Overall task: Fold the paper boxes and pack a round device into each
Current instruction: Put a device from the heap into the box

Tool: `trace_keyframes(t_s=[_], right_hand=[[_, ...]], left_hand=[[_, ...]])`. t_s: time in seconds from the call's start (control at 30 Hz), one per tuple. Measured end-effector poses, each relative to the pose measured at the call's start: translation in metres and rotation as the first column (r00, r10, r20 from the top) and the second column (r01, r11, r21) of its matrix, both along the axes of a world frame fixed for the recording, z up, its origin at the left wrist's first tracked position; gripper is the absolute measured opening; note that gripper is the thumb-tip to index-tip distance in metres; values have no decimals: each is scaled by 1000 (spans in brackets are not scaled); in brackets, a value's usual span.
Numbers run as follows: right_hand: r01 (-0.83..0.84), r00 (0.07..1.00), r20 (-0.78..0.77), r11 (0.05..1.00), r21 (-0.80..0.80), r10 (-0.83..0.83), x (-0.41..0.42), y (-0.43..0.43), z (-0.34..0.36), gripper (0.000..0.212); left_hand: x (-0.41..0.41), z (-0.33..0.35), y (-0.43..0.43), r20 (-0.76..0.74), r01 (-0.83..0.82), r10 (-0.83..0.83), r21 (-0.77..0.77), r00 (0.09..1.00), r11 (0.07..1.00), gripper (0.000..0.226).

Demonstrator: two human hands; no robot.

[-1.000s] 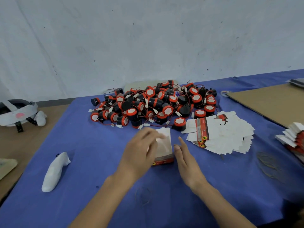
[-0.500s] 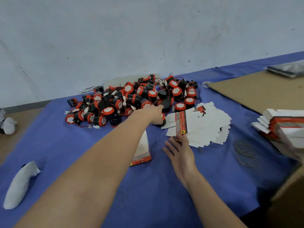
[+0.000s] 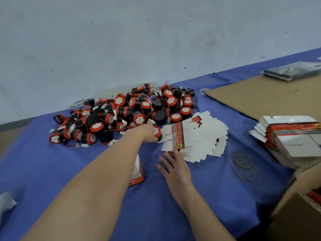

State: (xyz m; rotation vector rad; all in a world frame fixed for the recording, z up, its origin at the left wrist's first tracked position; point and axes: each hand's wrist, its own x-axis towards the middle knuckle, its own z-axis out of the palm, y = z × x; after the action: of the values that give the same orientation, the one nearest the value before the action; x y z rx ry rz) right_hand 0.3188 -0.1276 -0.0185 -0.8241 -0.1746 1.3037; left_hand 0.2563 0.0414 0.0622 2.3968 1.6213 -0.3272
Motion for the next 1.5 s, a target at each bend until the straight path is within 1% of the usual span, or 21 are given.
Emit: trace_keyframes(t_s=[0.1,0.23,0.3,0.4,0.5,0.57,0.63,0.73,0.8,0.87,0.93,1.0,1.07,1.13,1.17,1.23,1.3,1.33,1.37,1.4,1.5], right_hand=[[-6,1000,8,1000,15,5,-1,-4,3,40],[-11,999,51,1000,5,10,-3,-8,9,34],[-9,993,121,1000,-10,10,-5,-12,13,30],[29,949,313,999,40,-40,-7,-15,22,24],[58,944,312,984,169,-109,-7,-12,53,26],[-27,937,343,965,261,-67,-8,-10,78,38],[-161,880,475,945,286,6,-11,-11,98,44],[-310,656,753,928,209,50,-14,-16,107,34],[-425,468,879,895,134,91,-19,-21,103,38],[-471,397,914,874,122,86,-27,-25,96,42],[-399,481,877,893,209,10,-35,-28,92,36],[-277,591,805,923,266,-55,-40,-27,91,34],[-214,633,769,936,281,-86,-45,-26,92,37],[-209,620,778,935,286,-99,-50,-27,92,34],[-234,585,806,932,277,-92,-50,-28,93,30],[-360,437,899,915,182,-6,-49,-31,96,27],[-492,180,978,870,1,101,-49,-33,100,43],[-510,47,994,857,-65,103,-51,-34,102,52],[-503,-40,996,860,-89,80,-53,-35,104,57],[-485,-67,996,871,-78,53,-56,-36,106,57],[-437,16,1000,899,4,3,-63,-36,111,42]], left_hand=[[3,19,-11,244,12,-34,91,969,996,92],[-1,69,-33,544,1,-156,275,825,962,77],[-9,93,-50,609,-20,-235,382,757,924,62],[-32,114,-79,645,-57,-332,504,689,862,54],[-64,115,-108,562,24,-418,577,714,816,51],[-86,105,-124,394,173,-481,605,783,777,54],[-103,91,-135,207,329,-546,610,812,721,47],[-124,79,-135,88,427,-622,652,778,627,20],[-136,80,-132,133,414,-605,615,785,671,17],[-146,82,-131,245,369,-551,524,798,768,19],[-154,79,-134,395,320,-460,371,795,872,26],[-158,73,-139,478,292,-375,240,794,926,28],[-161,67,-142,440,279,-375,268,816,922,20],[-163,68,-141,373,237,-378,372,847,898,17],[-165,70,-140,329,217,-381,440,864,872,17],[-170,77,-138,228,217,-409,575,884,789,17],[-174,83,-137,173,260,-462,634,870,728,15],[-174,86,-138,155,290,-489,639,858,712,14],[-172,88,-140,142,319,-513,635,847,704,15],[-170,88,-142,140,340,-531,627,836,701,16],[-163,86,-150,151,371,-559,605,815,704,17]])
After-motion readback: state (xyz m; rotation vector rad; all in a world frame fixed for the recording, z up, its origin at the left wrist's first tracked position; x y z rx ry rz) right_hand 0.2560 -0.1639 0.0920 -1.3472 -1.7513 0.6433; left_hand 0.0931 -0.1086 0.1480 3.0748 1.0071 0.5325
